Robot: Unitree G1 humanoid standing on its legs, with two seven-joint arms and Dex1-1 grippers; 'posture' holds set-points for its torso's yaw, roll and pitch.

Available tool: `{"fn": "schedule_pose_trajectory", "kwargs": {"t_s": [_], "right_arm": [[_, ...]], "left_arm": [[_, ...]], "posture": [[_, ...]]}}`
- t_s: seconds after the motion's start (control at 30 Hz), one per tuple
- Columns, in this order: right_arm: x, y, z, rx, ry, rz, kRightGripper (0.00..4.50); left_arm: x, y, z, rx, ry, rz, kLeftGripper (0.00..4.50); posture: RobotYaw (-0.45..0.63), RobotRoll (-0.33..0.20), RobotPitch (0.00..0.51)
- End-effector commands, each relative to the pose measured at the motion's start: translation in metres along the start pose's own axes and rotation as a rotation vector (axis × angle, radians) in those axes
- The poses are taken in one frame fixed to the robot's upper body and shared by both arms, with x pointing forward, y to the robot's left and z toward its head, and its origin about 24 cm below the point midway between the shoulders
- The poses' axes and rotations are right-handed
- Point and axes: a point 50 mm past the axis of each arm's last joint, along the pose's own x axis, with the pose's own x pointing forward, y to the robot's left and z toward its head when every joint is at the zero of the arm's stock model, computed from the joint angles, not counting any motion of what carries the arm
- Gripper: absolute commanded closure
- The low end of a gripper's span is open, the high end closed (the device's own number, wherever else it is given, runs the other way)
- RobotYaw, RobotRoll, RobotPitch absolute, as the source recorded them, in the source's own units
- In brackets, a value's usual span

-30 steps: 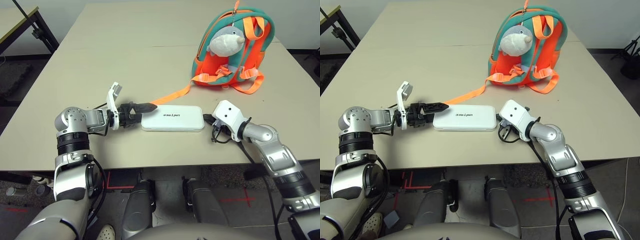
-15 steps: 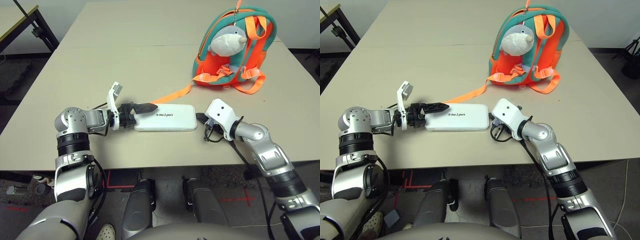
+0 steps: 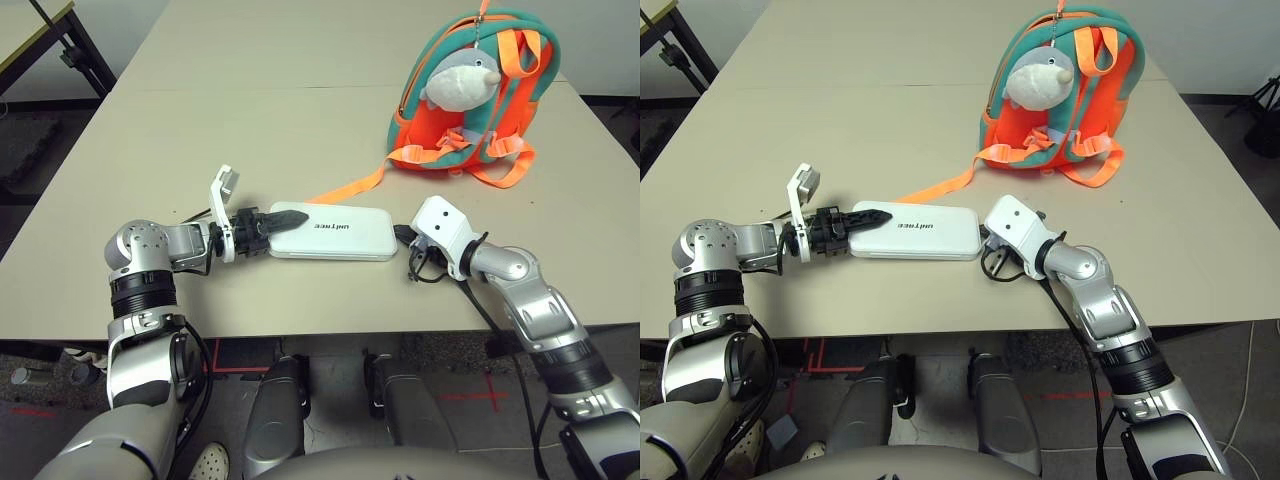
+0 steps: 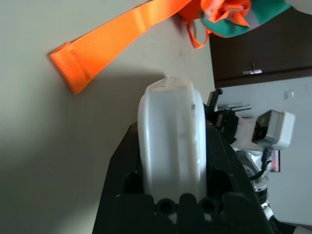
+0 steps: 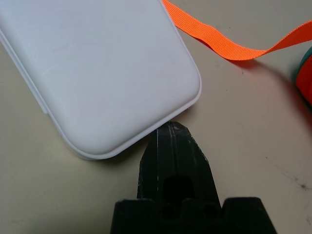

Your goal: Put the pencil case into the backpack and zip it.

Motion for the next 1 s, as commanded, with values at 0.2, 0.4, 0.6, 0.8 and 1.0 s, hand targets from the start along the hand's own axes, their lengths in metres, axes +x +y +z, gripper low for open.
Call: {"fn": "schedule_pose_trajectory", "kwargs": {"t_s": [0.2,0.4,0.6,0.8,1.0], "right_arm": [[0.009,0.007,0.01,-0.031,-0.057,0.04,3.56],[0.007,0.007,-0.001,-0.025,-0.029,0.026,1.36],[0.002,0.002,-0.012,-0.018,0.002,0.01,0.0],[-0.005,-0.006,-0.022,-0.011,0.044,-0.008,0.0],[-0.018,-0.02,-0.027,0.099,0.086,-0.082,0.0]], "left_arm": [[0.006,0.007,0.0,0.077,-0.039,0.09,3.15],[-0.003,-0.018,0.026,0.189,-0.163,0.038,3.17],[-0.01,-0.044,0.046,0.253,-0.239,-0.024,3.21],[-0.019,-0.068,0.062,0.321,-0.309,-0.069,3.22],[-0.032,-0.095,0.079,0.401,-0.38,-0.107,3.22]], "posture": [[-0.1,0.0,0.193],[-0.09,0.0,0.194],[-0.08,0.0,0.191],[-0.08,0.0,0.187],[-0.07,0.0,0.187]]}}
